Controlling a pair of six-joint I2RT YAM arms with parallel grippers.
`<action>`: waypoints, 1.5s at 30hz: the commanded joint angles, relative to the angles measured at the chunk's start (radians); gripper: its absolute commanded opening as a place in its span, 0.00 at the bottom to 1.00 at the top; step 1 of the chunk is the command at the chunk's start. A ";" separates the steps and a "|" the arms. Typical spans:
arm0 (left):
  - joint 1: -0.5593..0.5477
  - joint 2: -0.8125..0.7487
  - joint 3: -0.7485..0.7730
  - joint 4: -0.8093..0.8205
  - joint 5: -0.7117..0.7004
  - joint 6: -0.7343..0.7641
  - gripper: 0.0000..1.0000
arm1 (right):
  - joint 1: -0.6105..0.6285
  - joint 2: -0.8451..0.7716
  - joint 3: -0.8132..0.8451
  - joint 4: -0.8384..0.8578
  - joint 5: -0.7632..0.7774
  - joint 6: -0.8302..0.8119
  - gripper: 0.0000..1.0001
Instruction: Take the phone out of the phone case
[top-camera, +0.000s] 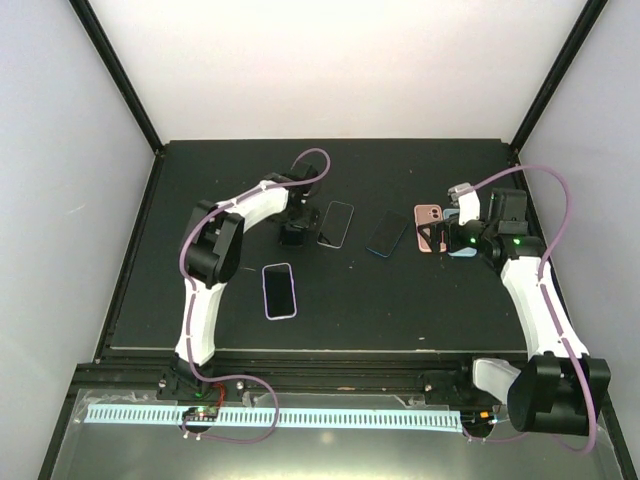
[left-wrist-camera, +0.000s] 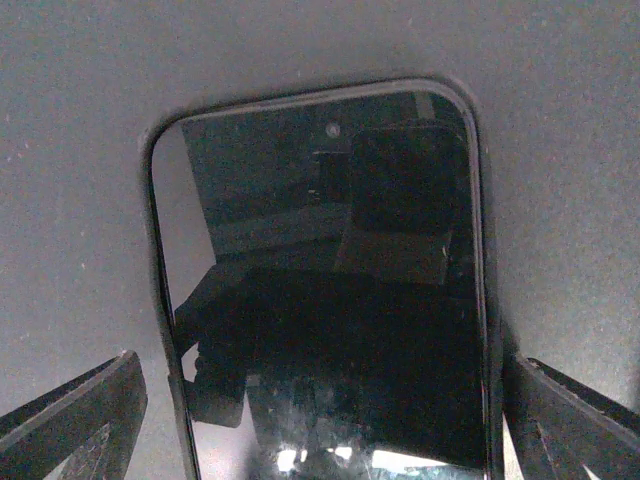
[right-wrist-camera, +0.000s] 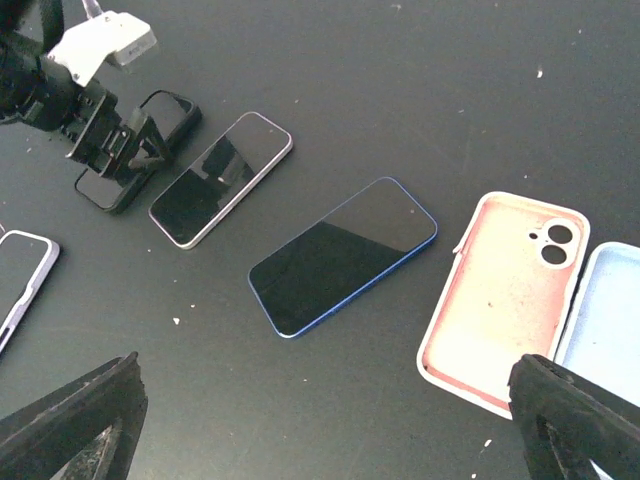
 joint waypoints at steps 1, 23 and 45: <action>0.019 0.059 0.083 -0.084 0.037 0.034 0.99 | -0.003 0.032 0.010 0.003 -0.014 0.006 0.99; 0.044 0.125 0.086 -0.146 0.166 0.041 0.80 | -0.003 0.102 0.042 -0.055 -0.056 -0.015 0.87; -0.069 -0.446 -0.299 0.174 0.175 -0.103 0.62 | -0.001 0.112 0.062 -0.098 -0.123 -0.047 0.76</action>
